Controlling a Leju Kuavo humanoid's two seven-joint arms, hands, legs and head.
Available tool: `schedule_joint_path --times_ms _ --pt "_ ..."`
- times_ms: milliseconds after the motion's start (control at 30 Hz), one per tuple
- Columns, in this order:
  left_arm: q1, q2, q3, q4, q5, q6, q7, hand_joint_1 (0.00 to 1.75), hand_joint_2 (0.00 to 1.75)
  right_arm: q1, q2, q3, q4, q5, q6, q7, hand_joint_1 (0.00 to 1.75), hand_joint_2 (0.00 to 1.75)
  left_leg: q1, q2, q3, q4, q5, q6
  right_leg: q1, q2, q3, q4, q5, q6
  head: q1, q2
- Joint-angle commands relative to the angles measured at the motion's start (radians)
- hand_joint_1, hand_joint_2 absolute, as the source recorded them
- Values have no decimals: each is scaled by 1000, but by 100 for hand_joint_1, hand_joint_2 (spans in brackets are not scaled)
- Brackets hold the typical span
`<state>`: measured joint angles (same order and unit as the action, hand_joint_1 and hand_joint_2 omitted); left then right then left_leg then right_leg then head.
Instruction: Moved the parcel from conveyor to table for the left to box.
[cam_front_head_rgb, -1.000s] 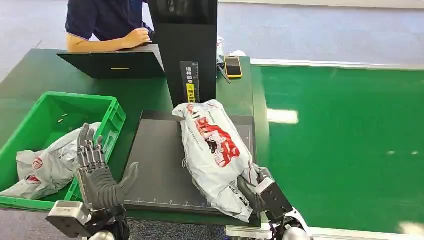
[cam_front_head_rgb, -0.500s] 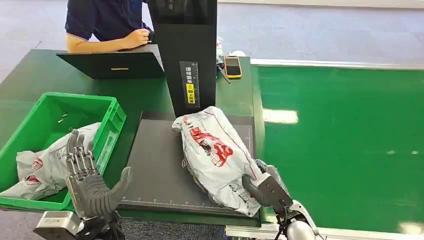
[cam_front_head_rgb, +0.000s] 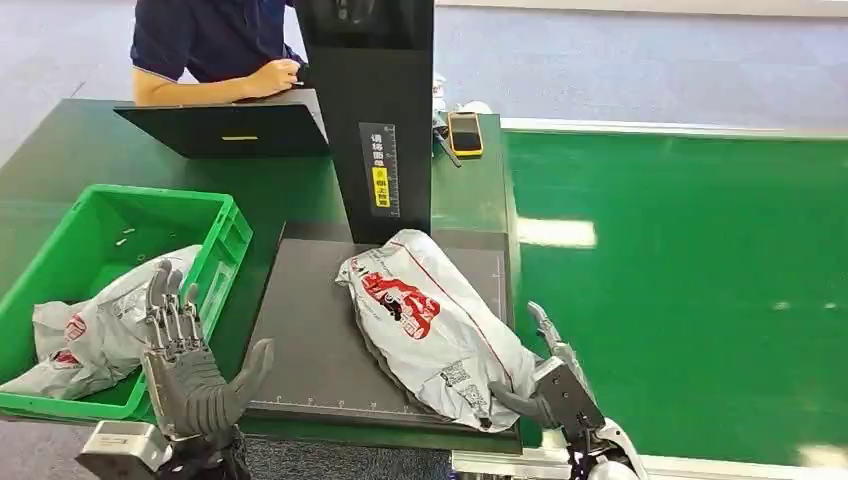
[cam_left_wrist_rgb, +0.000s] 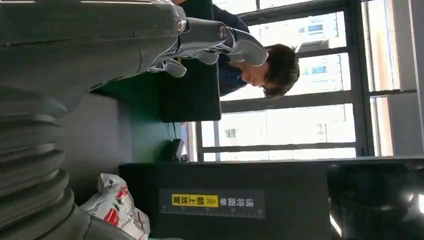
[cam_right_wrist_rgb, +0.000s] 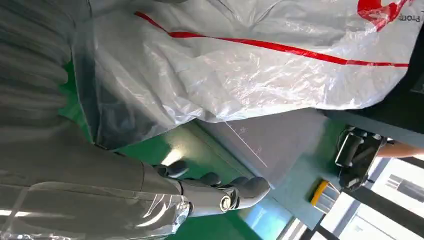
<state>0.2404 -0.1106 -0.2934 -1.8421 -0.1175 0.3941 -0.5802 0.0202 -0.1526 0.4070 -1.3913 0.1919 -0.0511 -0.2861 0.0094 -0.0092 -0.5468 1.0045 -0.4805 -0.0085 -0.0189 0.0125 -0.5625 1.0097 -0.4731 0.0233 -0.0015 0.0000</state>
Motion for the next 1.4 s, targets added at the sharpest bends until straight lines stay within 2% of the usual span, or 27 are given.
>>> schedule_joint_path --times_ms 33,100,267,300,400,467,567,600,700,767,867,933,967,1200,1400 --pt "-90 38 -98 118 -137 -130 121 0 175 64 -9 -108 -161 -65 -59 -82 0 175 0 -3 0 -1 1 0 0 -5 1 -1 0 -1 0 0" --pt "-111 18 -106 155 -147 -126 116 0 175 59 -15 -122 -180 -74 -42 -63 0 175 -1 -4 -1 -1 2 1 -1 -5 0 0 0 -1 0 0" --pt "-107 23 -101 152 -147 -125 116 0 175 64 -9 -120 -174 -74 -44 -65 0 175 0 0 1 -2 1 1 0 -2 2 -2 1 -1 0 0" --pt "-125 48 -134 166 -197 -168 158 0 175 62 1 -136 -179 -88 -57 -103 0 175 0 0 2 -2 1 0 -1 -1 2 -2 1 -1 0 0" --pt "-249 22 -262 360 -355 -279 255 0 175 5 23 -238 -229 -223 -58 -167 0 175 -1 -2 1 -1 2 0 -1 -2 1 -1 1 -1 0 0" --pt "-305 -1 -334 487 -403 -300 265 0 175 -14 35 -301 -255 -296 -28 -168 0 175 -2 -5 -1 -1 3 1 -2 -6 0 -1 1 -1 0 0" --pt "-385 -17 -472 688 -503 -321 271 0 175 33 83 -409 -336 -336 13 -181 0 175 -2 -5 0 -2 3 2 -2 -6 2 -2 2 0 0 0" --pt "-389 -23 -476 709 -505 -309 264 0 175 43 87 -416 -348 -334 20 -180 0 175 -2 -6 1 -2 3 2 -3 -7 3 -2 1 1 0 0" --pt "-399 -15 -490 719 -511 -310 255 0 175 61 102 -426 -361 -330 27 -186 0 175 -3 -5 1 -1 3 2 -4 -6 3 -2 1 1 1 0" --pt "-436 -9 -527 760 -523 -340 253 0 175 109 125 -458 -417 -341 34 -214 0 175 -2 -2 2 -2 2 2 -2 -4 3 -3 2 0 0 0" --pt "-486 -4 -599 820 -548 -347 225 0 175 178 163 -487 -506 -349 118 -271 0 175 -3 -8 1 -2 3 1 -3 -9 3 -2 0 0 0 0" --pt "-504 -6 -629 822 -560 -339 221 0 175 188 184 -484 -544 -340 143 -292 0 175 -3 -8 1 -2 3 1 -2 -9 3 -2 0 0 0 0" --pt "-512 -7 -637 817 -568 -333 224 0 175 190 189 -479 -560 -334 149 -298 0 175 -3 -4 0 -1 2 1 -3 -4 0 -1 1 1 0 0" --pt "-555 23 -673 743 -597 -337 249 0 175 264 194 -449 -676 -280 179 -343 0 175 -3 -4 -1 -1 2 1 -1 -5 0 -1 1 -1 0 0" --pt "-587 32 -678 772 -603 -340 255 0 175 247 182 -448 -666 -284 191 -348 0 175 -2 -1 0 -1 2 1 -1 -2 0 -2 2 0 0 0"
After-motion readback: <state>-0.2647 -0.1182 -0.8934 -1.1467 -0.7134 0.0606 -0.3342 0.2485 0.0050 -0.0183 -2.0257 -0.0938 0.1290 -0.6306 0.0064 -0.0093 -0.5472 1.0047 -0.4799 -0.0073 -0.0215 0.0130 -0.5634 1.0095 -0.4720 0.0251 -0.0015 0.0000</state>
